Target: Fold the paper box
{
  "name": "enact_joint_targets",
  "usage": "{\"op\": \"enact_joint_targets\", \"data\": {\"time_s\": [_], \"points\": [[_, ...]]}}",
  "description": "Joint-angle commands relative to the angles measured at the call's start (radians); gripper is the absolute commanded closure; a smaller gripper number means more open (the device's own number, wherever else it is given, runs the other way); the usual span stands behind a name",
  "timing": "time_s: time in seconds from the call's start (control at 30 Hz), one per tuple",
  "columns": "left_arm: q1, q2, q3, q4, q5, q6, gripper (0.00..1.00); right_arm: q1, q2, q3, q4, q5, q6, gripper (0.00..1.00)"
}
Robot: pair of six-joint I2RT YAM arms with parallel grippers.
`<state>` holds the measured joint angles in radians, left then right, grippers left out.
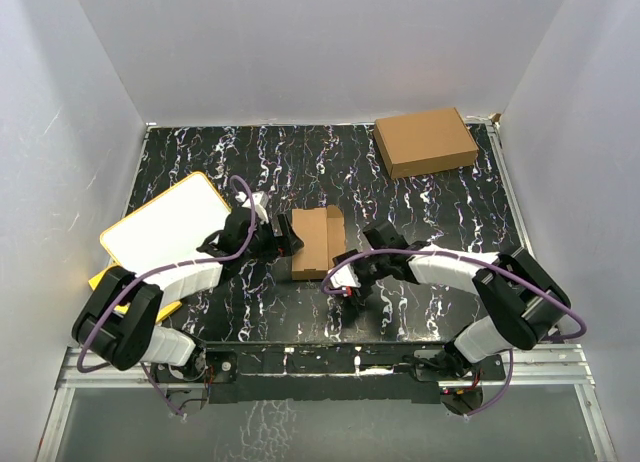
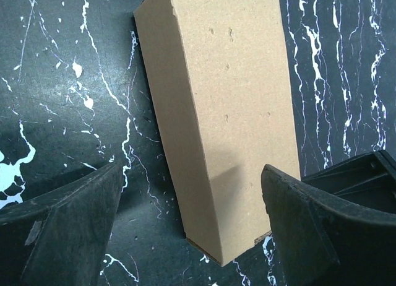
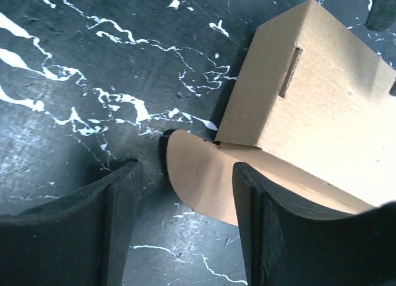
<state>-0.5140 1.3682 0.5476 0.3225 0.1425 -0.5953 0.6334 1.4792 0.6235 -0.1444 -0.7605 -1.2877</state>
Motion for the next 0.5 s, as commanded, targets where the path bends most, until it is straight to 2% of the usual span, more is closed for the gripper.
{"op": "enact_joint_targets", "data": {"time_s": [0.0, 0.47], "points": [[-0.005, 0.022, 0.031, 0.020, 0.011, -0.006, 0.10, 0.021, 0.008, -0.012, 0.136, 0.037, 0.024, 0.39], [-0.006, 0.054, 0.025, 0.018, 0.006, 0.012, 0.12, 0.023, 0.008, 0.005, 0.153, 0.086, 0.099, 0.61]]}}
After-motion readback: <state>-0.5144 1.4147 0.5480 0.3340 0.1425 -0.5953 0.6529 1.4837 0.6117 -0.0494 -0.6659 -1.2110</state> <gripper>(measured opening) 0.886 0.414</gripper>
